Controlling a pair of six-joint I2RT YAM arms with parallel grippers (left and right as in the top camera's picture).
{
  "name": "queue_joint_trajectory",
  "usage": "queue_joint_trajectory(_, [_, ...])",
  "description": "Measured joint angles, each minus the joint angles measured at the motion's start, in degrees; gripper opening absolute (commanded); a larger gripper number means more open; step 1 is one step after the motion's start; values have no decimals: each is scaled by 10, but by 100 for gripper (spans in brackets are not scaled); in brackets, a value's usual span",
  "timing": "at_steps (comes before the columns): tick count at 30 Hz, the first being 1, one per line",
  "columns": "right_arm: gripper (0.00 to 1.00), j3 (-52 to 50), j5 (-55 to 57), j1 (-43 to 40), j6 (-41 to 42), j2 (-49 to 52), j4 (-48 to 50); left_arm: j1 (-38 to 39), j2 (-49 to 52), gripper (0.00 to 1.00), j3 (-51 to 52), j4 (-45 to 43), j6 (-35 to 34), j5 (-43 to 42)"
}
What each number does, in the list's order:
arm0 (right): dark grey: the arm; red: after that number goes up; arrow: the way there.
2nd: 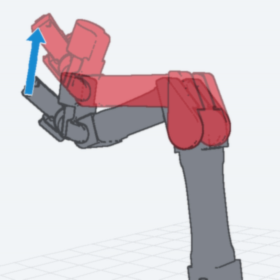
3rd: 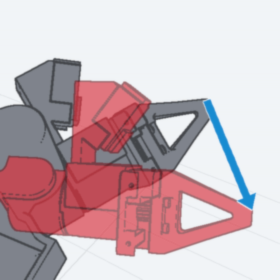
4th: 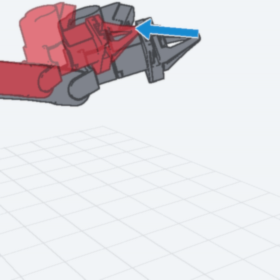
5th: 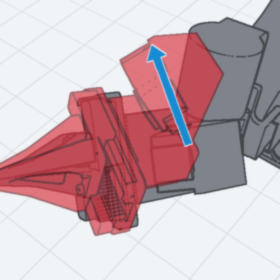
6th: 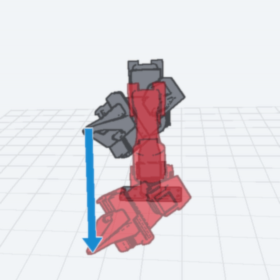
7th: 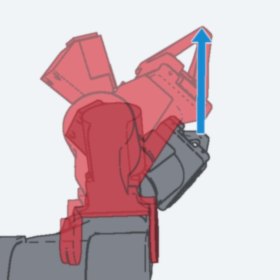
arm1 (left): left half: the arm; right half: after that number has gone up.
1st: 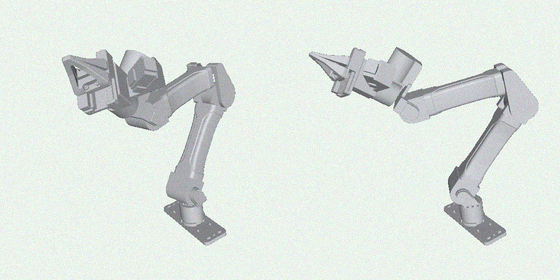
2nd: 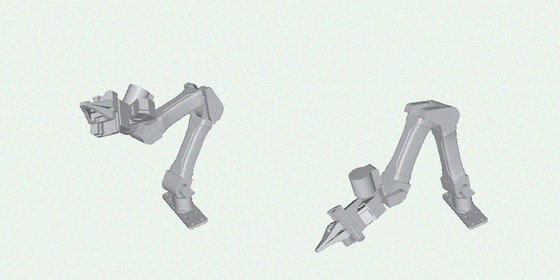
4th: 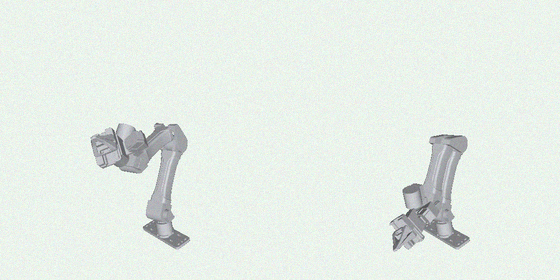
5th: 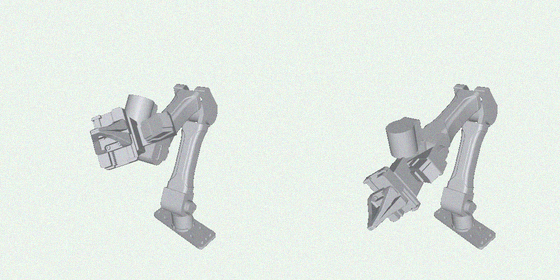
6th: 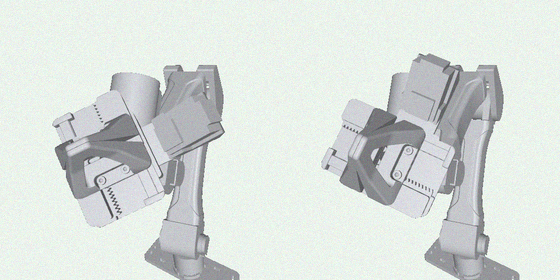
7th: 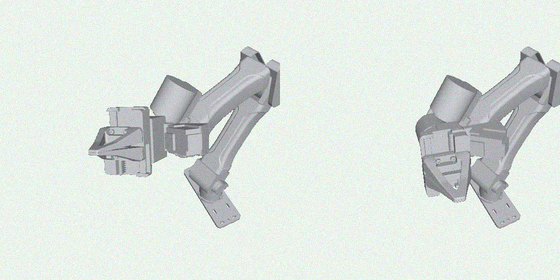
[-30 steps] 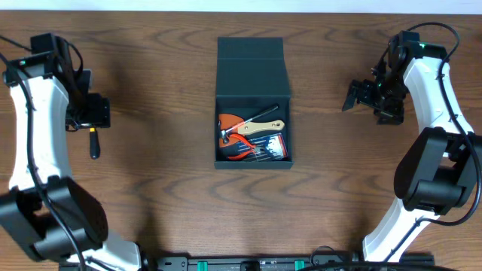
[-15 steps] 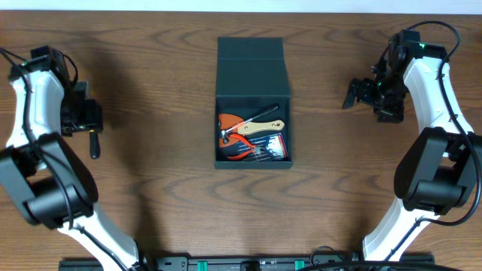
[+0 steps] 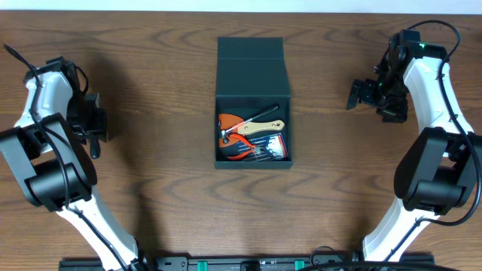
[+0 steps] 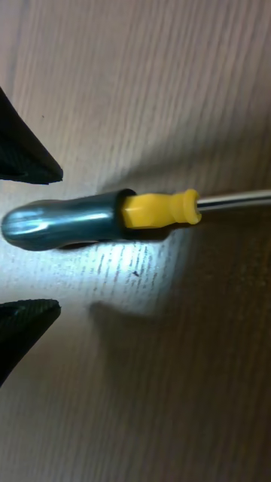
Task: Pack container
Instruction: 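Move the left gripper to the yellow screwdriver and grasp it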
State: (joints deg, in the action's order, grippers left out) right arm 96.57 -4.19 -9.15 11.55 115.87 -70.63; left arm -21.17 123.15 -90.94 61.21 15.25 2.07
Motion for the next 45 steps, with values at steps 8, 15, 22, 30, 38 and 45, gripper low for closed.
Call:
queue_joint_trajectory(8, [99, 0, 2, 0, 0, 0, -1, 0, 6, 48, 1, -23, 0, 0])
queue_joint_trajectory(15, [99, 0, 2, 0, 0, 0, -8, 0, 6, 48, 12, -47, 12, 0])
queue_joint_trajectory(22, [99, 0, 2, 0, 0, 0, -18, 0, 6, 28, 22, -59, 16, -3])
queue_joint_trajectory(30, [99, 0, 4, 0, 0, 0, -28, 0, 6, 6, 23, -56, 24, -3])
queue_joint_trajectory(38, [99, 0, 4, 0, 0, 0, -30, 12, 5, 6, -2, 6, 24, -57])
queue_joint_trajectory(45, [99, 0, 4, 0, 0, 0, -30, 120, -80, 6, -129, 39, 33, -83])
